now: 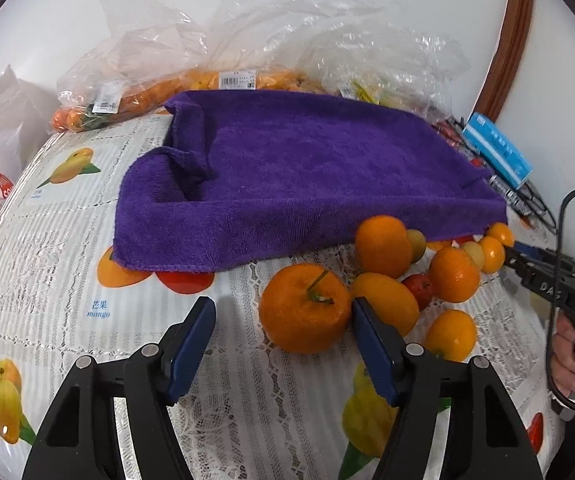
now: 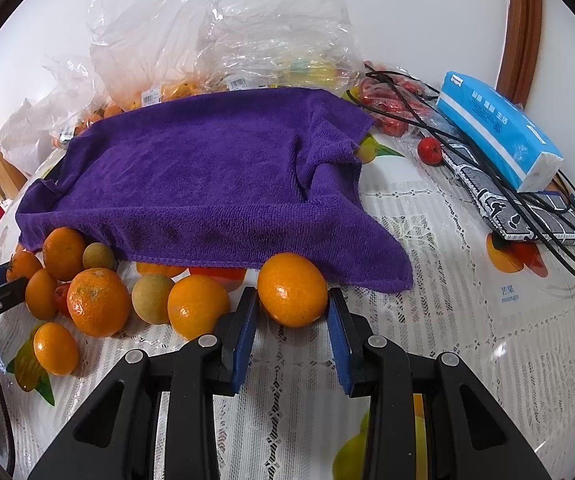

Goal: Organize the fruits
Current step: 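Close the right gripper on a small orange while the left closes on a large stemmed mandarin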

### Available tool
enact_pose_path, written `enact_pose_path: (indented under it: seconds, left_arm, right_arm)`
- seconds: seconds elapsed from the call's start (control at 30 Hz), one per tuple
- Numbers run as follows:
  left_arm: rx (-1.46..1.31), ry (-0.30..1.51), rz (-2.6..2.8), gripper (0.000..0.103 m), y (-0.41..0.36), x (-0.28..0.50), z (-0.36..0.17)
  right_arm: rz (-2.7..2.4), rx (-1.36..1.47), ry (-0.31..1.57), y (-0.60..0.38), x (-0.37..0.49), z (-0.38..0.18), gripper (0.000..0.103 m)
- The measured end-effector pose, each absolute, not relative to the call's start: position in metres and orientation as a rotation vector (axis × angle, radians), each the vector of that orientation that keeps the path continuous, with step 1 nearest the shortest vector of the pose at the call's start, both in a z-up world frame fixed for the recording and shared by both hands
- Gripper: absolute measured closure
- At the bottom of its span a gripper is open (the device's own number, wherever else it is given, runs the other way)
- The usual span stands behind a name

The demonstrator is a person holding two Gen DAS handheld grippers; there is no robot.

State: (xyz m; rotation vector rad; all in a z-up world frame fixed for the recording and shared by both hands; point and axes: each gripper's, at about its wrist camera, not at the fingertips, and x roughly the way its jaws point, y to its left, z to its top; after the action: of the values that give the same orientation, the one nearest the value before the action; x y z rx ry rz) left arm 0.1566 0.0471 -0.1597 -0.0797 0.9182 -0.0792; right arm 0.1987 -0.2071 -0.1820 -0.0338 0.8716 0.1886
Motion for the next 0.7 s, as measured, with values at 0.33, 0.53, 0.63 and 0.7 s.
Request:
enact_pose_path:
  seconds: [0.33, 0.53, 0.63, 0.7]
  left_arm:
    - [-0.03, 0.911, -0.076, 0.059, 0.034, 0.161, -0.162]
    - [0.003, 0.914, -0.069, 0.055, 0.028, 0.163, -0.163]
    - [-0.037, 0.905, -0.081, 0.061, 0.034, 0.161, -0.161]
    - [-0.092, 0.902, -0.11, 0.061, 0.041, 0.161, -0.16]
  right_arm:
    - [0.192, -0.028, 0.871, -0.207, 0.199, -0.182, 0.068]
    - [0.192, -0.018, 0.872, -0.206, 0.201, -0.183, 0.068]
    - [0.203, 0.007, 0.87, -0.209, 0.201, -0.182, 0.069]
    - [0.211, 0.025, 0.868, -0.212, 0.202, -0.182, 0.069]
